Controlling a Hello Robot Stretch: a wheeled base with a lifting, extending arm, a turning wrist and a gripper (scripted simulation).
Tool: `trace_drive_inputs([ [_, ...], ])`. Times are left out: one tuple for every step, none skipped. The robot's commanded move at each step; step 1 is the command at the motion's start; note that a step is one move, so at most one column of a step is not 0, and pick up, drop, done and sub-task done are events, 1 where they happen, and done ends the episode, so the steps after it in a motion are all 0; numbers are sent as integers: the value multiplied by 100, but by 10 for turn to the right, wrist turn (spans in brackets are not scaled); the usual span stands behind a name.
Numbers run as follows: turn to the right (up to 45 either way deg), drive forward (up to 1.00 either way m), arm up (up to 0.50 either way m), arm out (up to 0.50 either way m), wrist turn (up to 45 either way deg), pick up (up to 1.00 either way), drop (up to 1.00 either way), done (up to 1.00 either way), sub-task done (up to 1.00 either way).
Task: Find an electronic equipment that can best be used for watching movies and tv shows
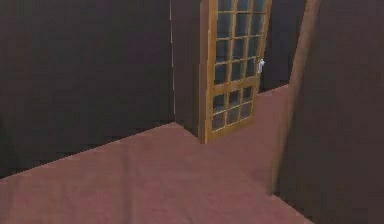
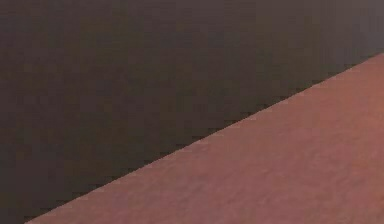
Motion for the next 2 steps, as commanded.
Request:
trace_drive_inputs([
  [0,100,0,0,0,0,0,0,0],
  [30,0,0,0,0,0,0,0,0],
])
